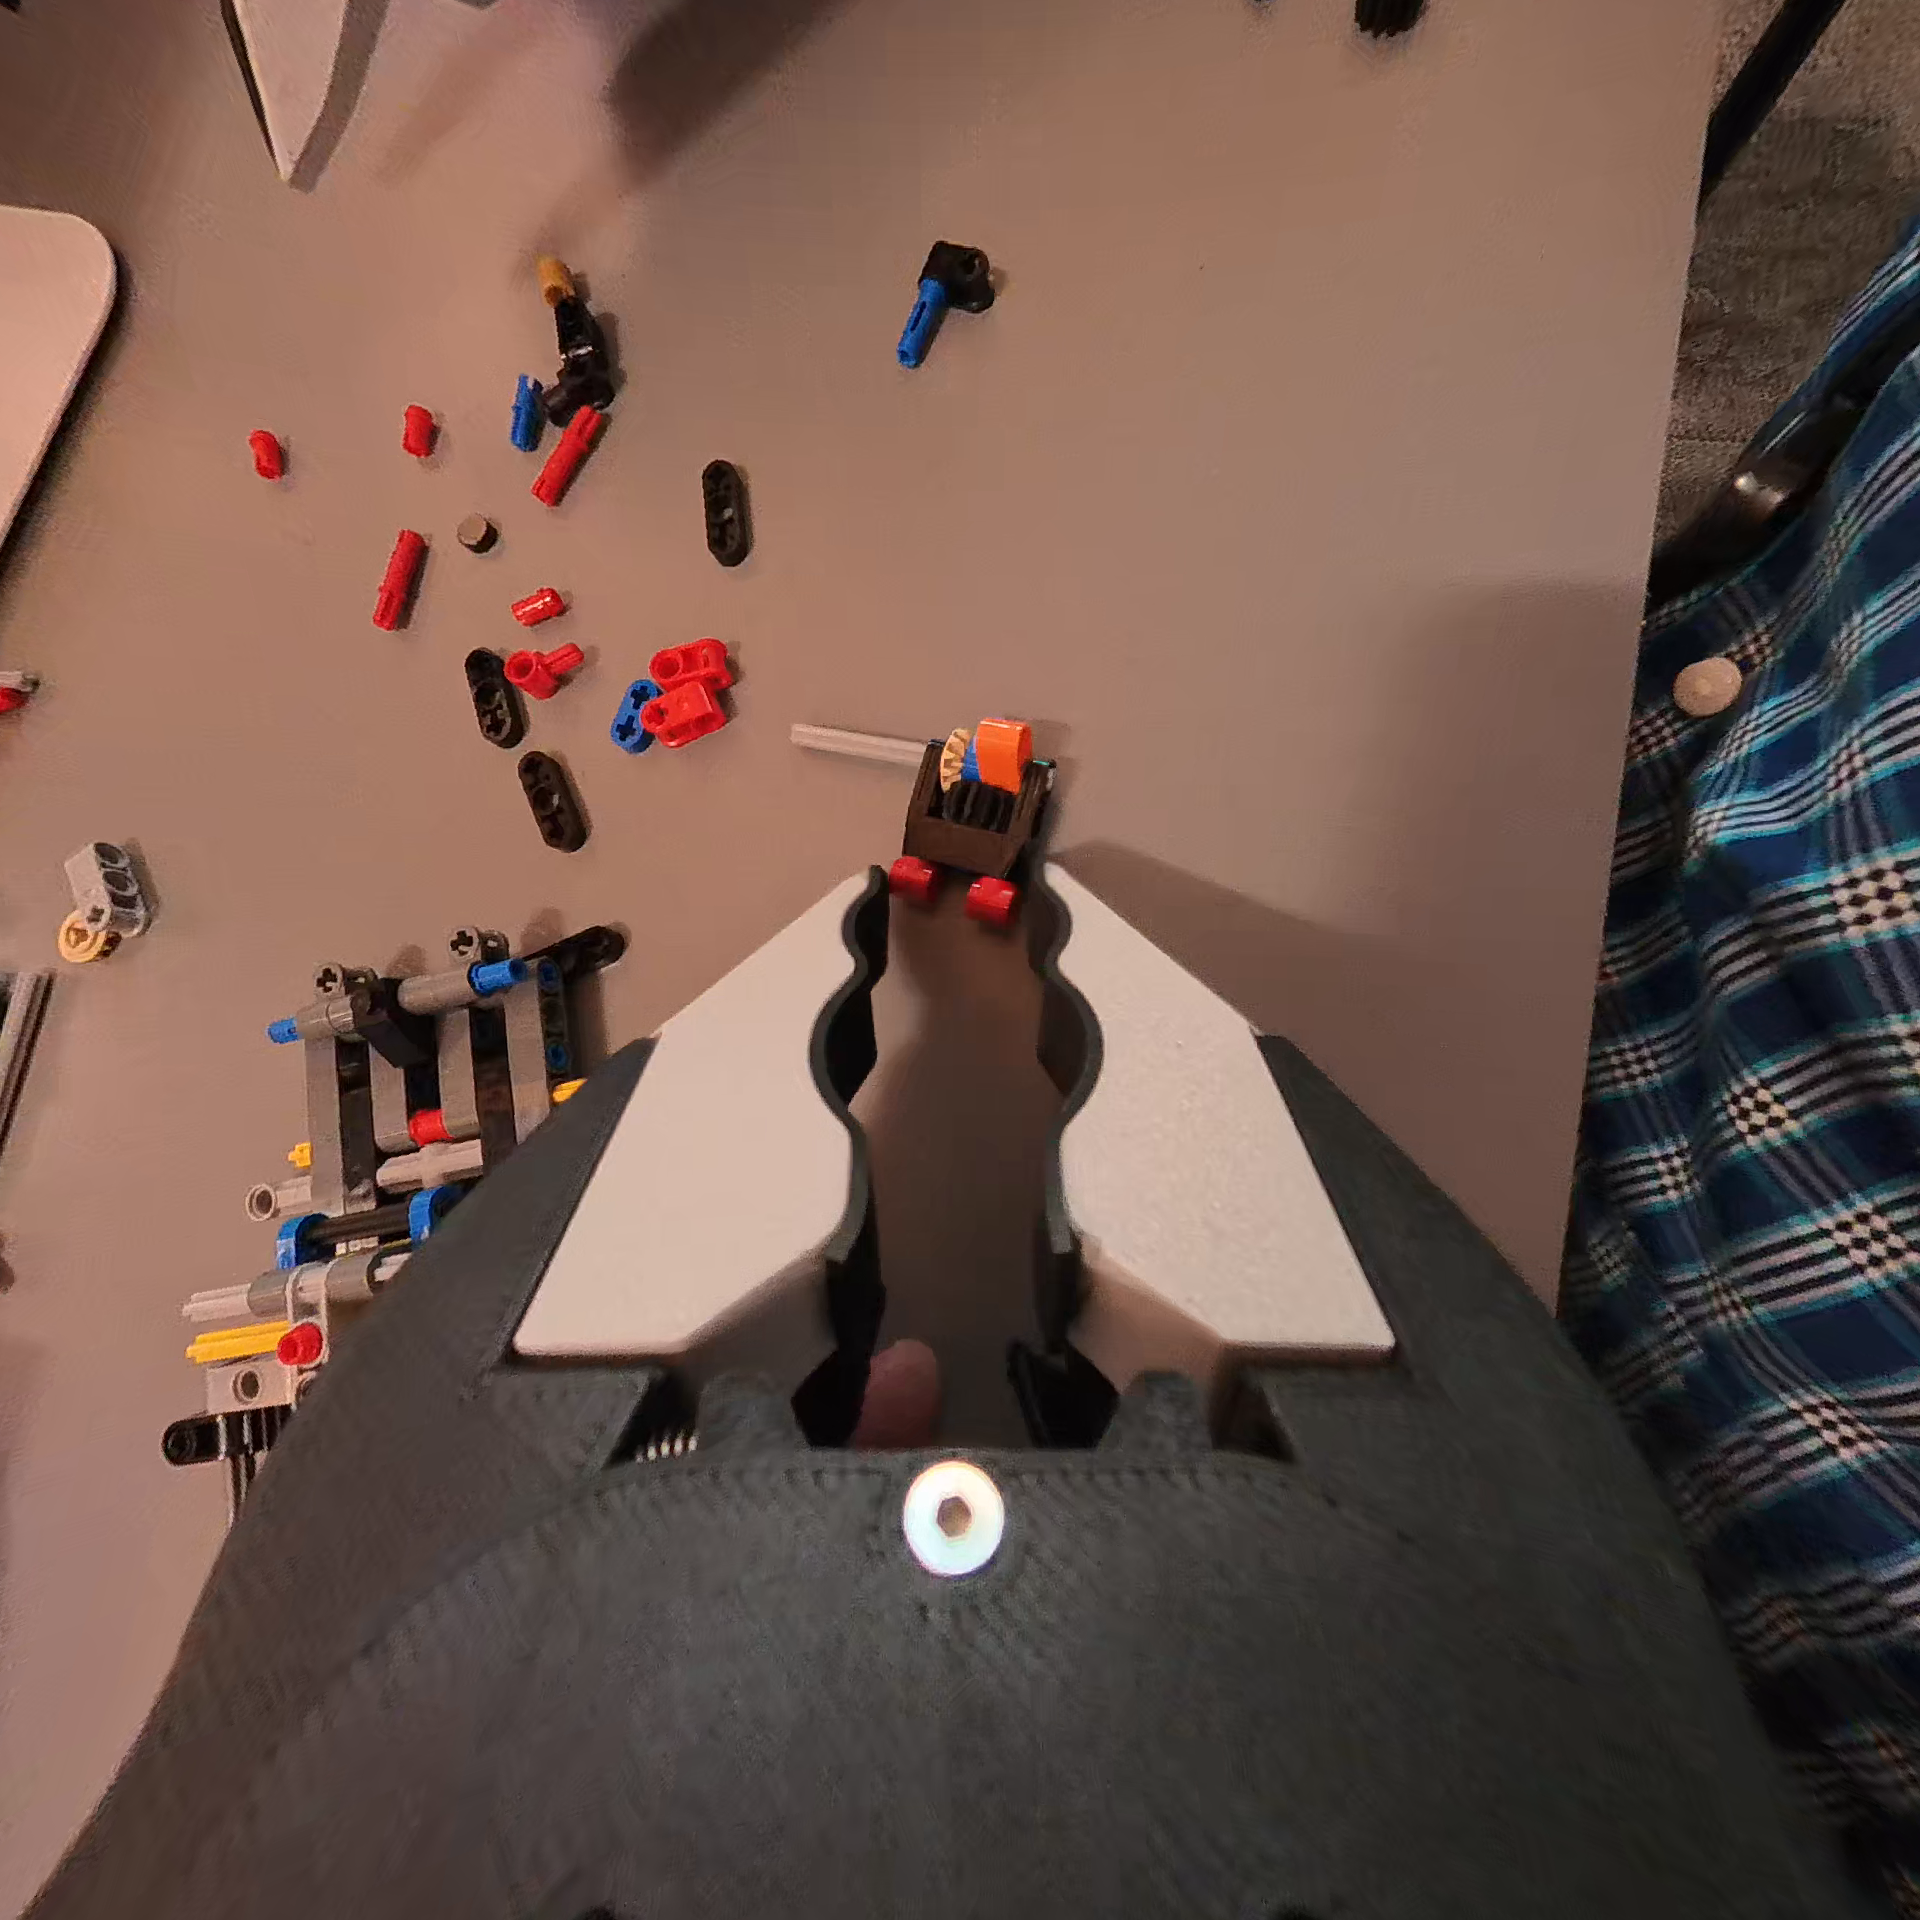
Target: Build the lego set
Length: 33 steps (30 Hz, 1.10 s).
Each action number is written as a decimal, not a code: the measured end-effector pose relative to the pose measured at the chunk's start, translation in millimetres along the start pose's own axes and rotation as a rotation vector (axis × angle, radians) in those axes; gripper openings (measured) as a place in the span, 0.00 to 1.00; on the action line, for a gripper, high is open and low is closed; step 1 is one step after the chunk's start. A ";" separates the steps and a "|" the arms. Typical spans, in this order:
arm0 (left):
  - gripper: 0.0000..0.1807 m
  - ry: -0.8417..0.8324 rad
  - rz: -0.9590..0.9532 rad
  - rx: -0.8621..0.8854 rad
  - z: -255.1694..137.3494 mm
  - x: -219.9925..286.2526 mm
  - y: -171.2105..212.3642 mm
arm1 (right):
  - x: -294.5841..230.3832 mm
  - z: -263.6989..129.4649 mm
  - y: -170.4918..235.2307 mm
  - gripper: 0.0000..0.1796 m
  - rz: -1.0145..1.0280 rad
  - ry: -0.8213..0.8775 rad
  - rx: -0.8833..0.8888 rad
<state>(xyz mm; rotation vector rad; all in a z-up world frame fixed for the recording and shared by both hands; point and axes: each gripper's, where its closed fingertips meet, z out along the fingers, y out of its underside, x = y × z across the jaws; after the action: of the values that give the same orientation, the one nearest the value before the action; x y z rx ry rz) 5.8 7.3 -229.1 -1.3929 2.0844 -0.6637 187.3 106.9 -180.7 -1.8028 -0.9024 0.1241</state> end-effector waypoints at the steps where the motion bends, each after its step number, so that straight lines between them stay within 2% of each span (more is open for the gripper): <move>1: 0.14 -0.003 0.008 -0.005 -0.6 -0.8 0.7 | -0.1 0.2 0.2 0.29 -0.001 0.000 -0.002; 8: 0.14 -0.015 0.015 -0.032 -5.2 -7.3 7.5 | -2.1 1.3 0.8 0.29 -0.007 -0.006 -0.007; 15: 0.22 -0.060 -0.043 -0.021 -9.3 -10.5 9.9 | -4.5 2.1 -0.1 0.29 -0.017 -0.010 -0.007; 23: 0.26 -0.082 -0.103 0.005 -12.6 -2.2 8.0 | -3.0 1.3 -0.7 0.29 -0.016 -0.001 -0.005; 28: 0.33 -0.156 -0.183 0.030 -21.3 -4.7 5.5 | -1.7 1.6 0.5 0.29 -0.016 0.007 -0.011; 33: 0.44 -0.244 -0.309 0.041 -26.9 0.4 -7.9 | -0.1 0.1 -1.2 0.28 -0.014 0.016 -0.004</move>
<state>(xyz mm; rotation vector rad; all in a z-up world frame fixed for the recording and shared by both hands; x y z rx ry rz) -7.2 6.9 -204.2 -1.6982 1.6756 -0.6172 186.5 107.1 -179.9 -1.7988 -0.9046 0.0994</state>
